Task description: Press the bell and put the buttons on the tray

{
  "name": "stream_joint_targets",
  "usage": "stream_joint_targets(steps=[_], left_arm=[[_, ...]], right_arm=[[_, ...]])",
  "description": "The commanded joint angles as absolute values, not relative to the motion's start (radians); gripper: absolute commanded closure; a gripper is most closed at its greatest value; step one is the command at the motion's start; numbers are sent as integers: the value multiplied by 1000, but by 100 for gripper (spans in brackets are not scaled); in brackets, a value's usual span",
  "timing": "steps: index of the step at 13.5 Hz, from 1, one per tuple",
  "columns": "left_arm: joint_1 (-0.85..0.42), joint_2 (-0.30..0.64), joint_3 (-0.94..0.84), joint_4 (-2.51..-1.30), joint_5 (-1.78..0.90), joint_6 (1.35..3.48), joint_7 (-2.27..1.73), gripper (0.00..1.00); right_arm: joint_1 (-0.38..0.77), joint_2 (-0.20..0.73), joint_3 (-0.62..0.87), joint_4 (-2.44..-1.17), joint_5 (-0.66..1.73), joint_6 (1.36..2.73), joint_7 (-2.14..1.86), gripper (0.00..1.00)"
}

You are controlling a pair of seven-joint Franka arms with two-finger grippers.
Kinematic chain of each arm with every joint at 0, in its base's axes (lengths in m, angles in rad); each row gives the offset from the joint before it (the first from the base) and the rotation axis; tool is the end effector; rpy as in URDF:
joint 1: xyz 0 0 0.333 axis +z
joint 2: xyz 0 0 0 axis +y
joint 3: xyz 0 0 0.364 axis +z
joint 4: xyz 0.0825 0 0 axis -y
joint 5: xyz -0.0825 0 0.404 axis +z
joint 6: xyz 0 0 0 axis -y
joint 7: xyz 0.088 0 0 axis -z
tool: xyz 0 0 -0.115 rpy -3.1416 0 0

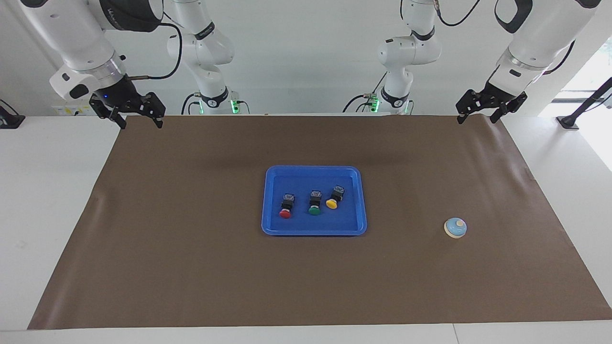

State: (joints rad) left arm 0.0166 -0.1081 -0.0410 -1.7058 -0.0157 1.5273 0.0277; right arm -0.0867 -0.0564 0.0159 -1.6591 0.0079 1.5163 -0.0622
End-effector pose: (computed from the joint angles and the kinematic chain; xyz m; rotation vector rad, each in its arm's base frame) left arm 0.5283 -0.0161 0.6544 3.1272 -0.0811 -0.1103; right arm 0.5447 -0.0374 0.6485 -3.1260 0.0134 0.1341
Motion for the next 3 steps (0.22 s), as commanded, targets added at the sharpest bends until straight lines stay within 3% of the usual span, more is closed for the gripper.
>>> stream_joint_targets(steps=[1,3], left_arm=[[6,-106,-32,-1689,-25,1503,26,0],[6,-106,-32,-1687,-25,1505,26,0]], right_arm=[[-94,-55,21,-1655,20,1500,-66,0],[-94,-55,21,-1655,20,1500,-66,0]])
